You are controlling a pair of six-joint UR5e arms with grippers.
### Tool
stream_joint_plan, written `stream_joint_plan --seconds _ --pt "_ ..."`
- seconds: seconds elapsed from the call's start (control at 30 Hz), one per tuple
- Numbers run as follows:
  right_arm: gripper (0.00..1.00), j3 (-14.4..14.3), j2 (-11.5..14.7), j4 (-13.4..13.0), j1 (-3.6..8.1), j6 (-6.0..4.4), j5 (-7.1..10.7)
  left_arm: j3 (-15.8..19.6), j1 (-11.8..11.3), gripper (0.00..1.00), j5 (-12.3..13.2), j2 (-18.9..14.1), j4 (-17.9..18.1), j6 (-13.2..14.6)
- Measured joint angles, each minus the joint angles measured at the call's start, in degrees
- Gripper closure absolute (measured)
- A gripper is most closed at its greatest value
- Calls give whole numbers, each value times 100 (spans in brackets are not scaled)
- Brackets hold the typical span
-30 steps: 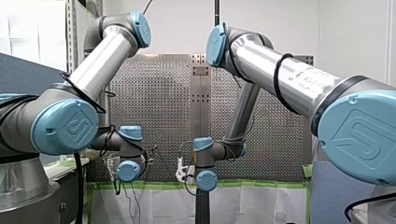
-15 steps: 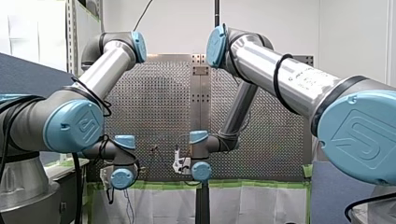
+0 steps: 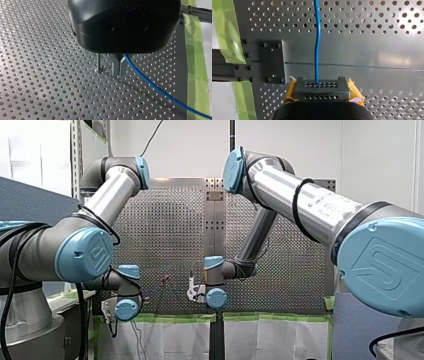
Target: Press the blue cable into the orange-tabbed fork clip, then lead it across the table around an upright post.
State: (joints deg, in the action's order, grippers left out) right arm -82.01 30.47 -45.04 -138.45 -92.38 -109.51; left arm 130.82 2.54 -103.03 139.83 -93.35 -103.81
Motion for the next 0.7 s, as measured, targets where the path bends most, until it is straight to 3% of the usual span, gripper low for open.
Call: stream_joint_plan --seconds 0.4,0.7 --pt "100 4 -4 0 184 -1 42 -96 70 100 337 -421 -347 455" --pt "100 44 -3 13 289 -1 84 -211 77 100 455 -461 -487 350"
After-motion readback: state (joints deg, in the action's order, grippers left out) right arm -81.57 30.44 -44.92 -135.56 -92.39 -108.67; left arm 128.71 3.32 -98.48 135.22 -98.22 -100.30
